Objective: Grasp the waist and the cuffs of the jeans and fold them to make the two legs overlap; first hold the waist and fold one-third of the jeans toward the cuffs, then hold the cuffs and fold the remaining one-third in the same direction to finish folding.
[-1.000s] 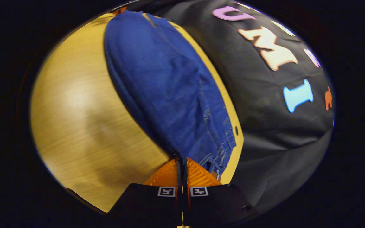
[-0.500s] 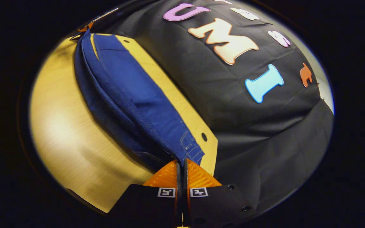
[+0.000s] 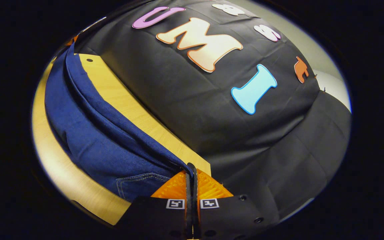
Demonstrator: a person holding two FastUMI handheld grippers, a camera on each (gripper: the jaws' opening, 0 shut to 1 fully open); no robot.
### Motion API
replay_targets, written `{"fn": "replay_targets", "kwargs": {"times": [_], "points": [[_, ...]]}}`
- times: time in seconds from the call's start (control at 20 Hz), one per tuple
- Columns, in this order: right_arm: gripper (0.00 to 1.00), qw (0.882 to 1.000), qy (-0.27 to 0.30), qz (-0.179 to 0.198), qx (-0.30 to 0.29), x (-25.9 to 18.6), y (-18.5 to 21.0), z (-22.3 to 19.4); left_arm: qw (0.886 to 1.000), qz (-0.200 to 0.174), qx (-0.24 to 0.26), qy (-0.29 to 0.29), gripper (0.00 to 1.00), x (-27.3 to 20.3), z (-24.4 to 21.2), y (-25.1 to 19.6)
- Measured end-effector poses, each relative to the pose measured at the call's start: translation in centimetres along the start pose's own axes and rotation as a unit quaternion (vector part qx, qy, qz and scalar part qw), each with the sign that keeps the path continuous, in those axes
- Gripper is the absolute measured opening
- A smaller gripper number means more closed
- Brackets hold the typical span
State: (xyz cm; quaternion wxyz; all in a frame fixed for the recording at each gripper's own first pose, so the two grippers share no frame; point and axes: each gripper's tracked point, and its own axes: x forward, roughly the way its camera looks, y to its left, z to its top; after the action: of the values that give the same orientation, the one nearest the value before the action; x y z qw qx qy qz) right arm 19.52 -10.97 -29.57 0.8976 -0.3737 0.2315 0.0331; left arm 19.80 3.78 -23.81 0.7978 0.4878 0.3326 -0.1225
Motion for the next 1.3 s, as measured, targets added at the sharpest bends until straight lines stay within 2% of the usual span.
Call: {"fn": "replay_targets", "kwargs": {"times": [0.25, 0.45, 0.65, 0.75, 0.85, 0.9, 0.95, 1.0, 1.1, 1.3], "points": [[0.02, 1.000, 0.011, 0.012, 0.006, 5.8, 2.1, 0.0, 0.999, -0.014, -0.020, 0.023, 0.00, 5.2, 1.2, -0.3], [0.02, 0.998, 0.042, 0.038, 0.005, 9.4, 5.1, -2.2, 0.999, -0.025, -0.022, 0.034, 0.00, 9.0, 1.8, -1.5], [0.02, 0.996, 0.065, 0.062, 0.002, 11.3, 7.6, -4.5, 0.999, -0.028, -0.018, 0.035, 0.00, 12.1, 2.0, -2.4], [0.06, 0.995, 0.085, 0.055, 0.014, 11.2, 7.1, -5.7, 0.999, -0.031, -0.026, 0.035, 0.00, 12.6, 1.7, -2.8], [0.66, 0.995, 0.071, 0.031, 0.060, 10.9, 5.0, -4.8, 0.998, -0.017, -0.057, 0.017, 0.49, 11.5, 2.3, -2.5], [0.95, 0.993, 0.068, 0.027, 0.095, 10.3, 4.2, -4.2, 0.997, 0.008, -0.073, 0.001, 0.73, 11.0, 2.8, -1.2], [0.99, 0.989, 0.069, 0.019, 0.128, 9.9, 3.0, -4.5, 0.995, 0.025, -0.093, -0.015, 0.97, 9.7, 3.5, -0.5], [1.00, 0.984, 0.074, 0.014, 0.159, 9.4, 2.2, -4.8, 0.991, 0.039, -0.119, -0.035, 0.95, 8.6, 4.5, -0.1], [0.99, 0.974, 0.090, -0.006, 0.208, 8.5, 0.3, -6.2, 0.982, 0.043, -0.170, -0.067, 0.94, 7.2, 5.8, 0.4], [1.00, 0.945, 0.134, -0.037, 0.296, 6.5, -2.2, -10.6, 0.963, 0.032, -0.241, -0.116, 0.94, 4.9, 8.3, 1.7]]}}
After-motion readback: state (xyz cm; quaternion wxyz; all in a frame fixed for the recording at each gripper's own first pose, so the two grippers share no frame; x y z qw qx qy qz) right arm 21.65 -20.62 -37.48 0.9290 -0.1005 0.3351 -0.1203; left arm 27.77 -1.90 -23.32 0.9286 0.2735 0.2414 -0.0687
